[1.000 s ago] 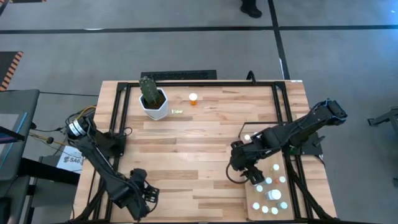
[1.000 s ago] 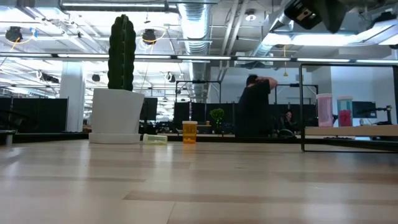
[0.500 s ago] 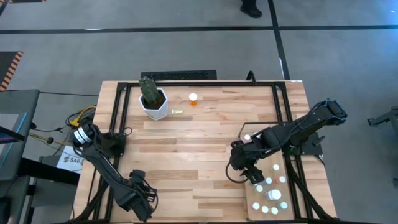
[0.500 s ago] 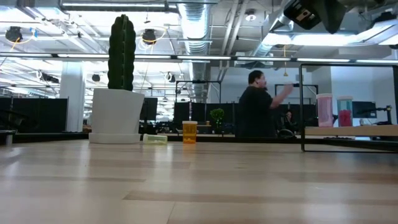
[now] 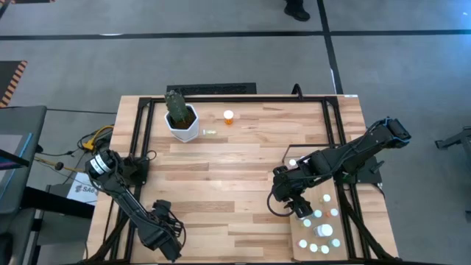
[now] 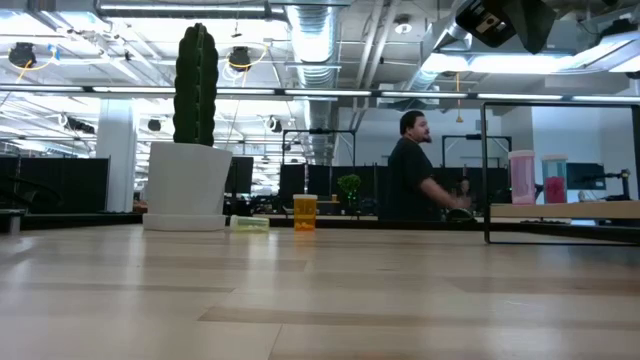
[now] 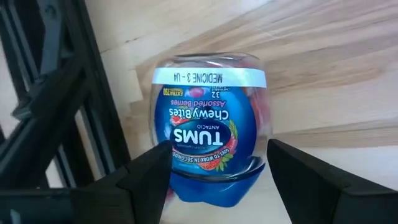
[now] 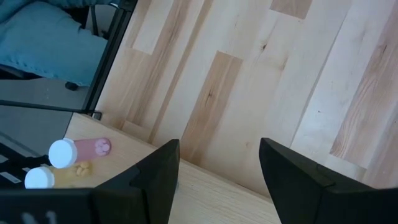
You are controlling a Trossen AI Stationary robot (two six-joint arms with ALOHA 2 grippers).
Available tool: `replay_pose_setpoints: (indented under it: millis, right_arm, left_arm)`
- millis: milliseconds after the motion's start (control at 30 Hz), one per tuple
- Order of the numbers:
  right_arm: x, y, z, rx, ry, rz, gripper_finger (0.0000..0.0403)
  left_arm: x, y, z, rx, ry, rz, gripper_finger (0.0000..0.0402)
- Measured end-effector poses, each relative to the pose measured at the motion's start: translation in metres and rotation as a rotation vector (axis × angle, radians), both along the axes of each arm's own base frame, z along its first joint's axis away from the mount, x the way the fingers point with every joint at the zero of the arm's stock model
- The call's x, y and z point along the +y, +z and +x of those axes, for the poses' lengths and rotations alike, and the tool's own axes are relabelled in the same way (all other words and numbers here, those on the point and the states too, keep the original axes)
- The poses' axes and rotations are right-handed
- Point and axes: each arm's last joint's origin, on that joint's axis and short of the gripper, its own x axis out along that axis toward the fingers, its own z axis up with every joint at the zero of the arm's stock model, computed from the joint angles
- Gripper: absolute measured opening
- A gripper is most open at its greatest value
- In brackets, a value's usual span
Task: Pick and place medicine bottles onto shelf by color
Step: Put the transparent pill bottle on the shelf
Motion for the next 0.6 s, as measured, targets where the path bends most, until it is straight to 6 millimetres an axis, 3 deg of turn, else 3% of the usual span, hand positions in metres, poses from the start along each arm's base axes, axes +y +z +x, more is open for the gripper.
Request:
replay_pose_setpoints:
  millis: [300, 600]
  right_arm:
    - [0.0, 0.0, 0.0, 0.0, -0.001, 0.0, 0.0244]
    - [0.0, 0.0, 0.0, 0.0, -0.001, 0.0, 0.0244]
  left_arm:
    - [0.008, -0.024, -0.008, 0.048, 0.025, -0.076, 0.0249]
    - [0.025, -0.025, 0.012, 0.076, -0.073, -0.128, 0.0249]
